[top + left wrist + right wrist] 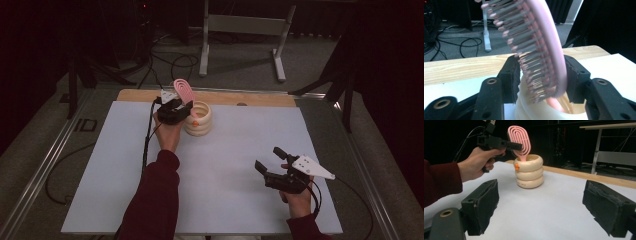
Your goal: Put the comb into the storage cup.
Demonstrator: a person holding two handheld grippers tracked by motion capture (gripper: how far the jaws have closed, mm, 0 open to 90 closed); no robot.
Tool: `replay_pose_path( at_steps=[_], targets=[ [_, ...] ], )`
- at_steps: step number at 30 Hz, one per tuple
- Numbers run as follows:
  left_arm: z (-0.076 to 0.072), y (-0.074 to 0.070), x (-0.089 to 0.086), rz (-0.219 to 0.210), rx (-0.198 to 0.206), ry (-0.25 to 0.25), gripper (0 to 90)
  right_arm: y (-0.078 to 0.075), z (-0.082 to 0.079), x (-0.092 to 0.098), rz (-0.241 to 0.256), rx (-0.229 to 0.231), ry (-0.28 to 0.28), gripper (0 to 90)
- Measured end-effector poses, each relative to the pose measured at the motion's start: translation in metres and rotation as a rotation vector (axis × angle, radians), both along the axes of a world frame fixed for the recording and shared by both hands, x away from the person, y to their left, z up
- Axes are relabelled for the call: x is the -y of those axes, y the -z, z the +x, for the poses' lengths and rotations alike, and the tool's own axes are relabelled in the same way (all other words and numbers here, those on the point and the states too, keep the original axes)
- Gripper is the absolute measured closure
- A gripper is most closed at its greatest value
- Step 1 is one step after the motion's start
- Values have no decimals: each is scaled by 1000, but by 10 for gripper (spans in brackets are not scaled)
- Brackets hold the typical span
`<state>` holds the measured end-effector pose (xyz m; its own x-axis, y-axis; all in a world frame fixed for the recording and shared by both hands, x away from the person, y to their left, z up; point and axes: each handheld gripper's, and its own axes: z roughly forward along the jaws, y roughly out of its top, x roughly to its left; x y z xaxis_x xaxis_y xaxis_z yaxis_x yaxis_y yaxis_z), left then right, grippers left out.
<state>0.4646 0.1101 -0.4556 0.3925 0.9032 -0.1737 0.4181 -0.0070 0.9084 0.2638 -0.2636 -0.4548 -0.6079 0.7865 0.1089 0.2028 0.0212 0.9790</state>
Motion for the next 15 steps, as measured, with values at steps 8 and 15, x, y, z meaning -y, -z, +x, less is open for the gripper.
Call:
replay_pose_path(
  at_steps=[8,15],
  targets=[
    [0,2,-2,-2,-8,3,462,0,0,0,-5,0,-2,136],
    [0,2,-1,1,-17,4,403,0,0,0,-3,0,0,136]
  ],
)
